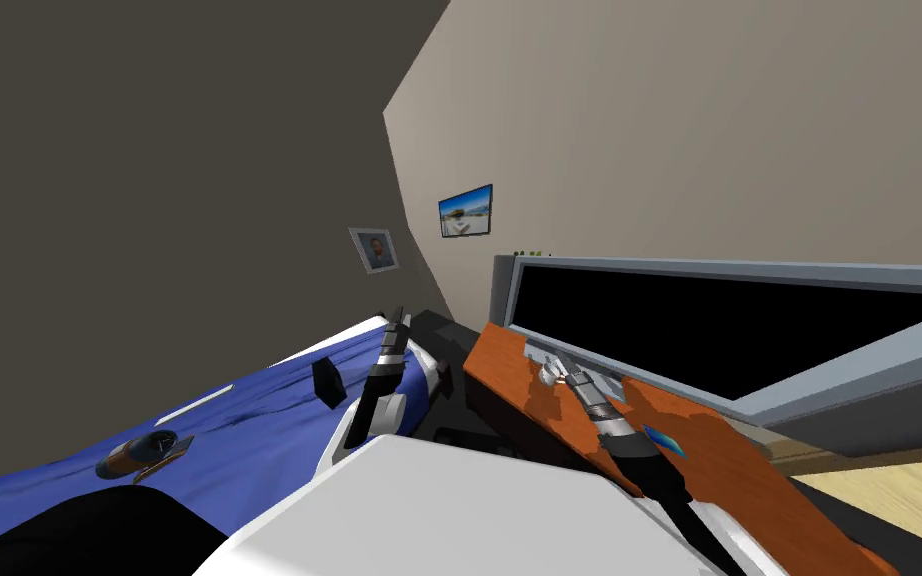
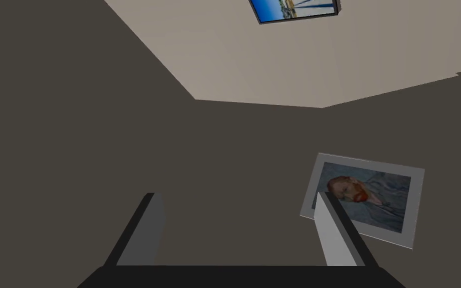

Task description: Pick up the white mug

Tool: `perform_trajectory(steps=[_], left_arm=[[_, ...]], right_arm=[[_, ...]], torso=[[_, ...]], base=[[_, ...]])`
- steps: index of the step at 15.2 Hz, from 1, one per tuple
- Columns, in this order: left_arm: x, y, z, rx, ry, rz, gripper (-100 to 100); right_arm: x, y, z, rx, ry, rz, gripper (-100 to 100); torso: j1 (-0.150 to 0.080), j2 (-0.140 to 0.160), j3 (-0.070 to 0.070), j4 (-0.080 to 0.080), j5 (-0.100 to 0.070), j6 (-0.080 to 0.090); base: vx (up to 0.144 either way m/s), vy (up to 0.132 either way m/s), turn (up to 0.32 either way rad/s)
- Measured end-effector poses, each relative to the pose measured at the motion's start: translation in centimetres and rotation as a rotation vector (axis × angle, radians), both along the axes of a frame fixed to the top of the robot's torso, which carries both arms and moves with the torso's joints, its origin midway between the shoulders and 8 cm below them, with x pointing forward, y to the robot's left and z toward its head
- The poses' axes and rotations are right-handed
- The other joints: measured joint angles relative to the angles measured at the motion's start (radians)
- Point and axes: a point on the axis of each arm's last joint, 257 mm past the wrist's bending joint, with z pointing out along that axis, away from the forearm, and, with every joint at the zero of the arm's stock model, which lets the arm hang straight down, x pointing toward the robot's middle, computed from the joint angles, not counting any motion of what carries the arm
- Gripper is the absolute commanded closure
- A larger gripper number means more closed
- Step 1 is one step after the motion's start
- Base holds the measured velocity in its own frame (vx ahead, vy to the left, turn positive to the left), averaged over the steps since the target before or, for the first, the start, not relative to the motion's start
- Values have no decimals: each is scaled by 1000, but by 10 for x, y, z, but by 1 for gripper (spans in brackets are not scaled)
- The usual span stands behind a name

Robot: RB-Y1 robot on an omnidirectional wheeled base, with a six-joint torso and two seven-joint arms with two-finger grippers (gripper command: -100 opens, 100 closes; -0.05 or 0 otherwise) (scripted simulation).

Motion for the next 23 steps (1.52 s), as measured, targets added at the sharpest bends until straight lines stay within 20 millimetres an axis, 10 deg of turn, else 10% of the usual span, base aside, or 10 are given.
perform_trajectory(steps=[11, 23], left_arm=[[0, 0, 0, 0, 0, 0, 0], [0, 0, 0, 0, 0, 0, 0]], right_arm=[[-41, -60, -103, -245, 278, -15, -100], [-131, -147, -201, -511, 606, -14, -100]], torso=[[-1, -1, -1, 0, 0, 0], [-1, -4, -2, -1, 0, 0]], base=[[-3, 15, 243], [15, 2, 275]])
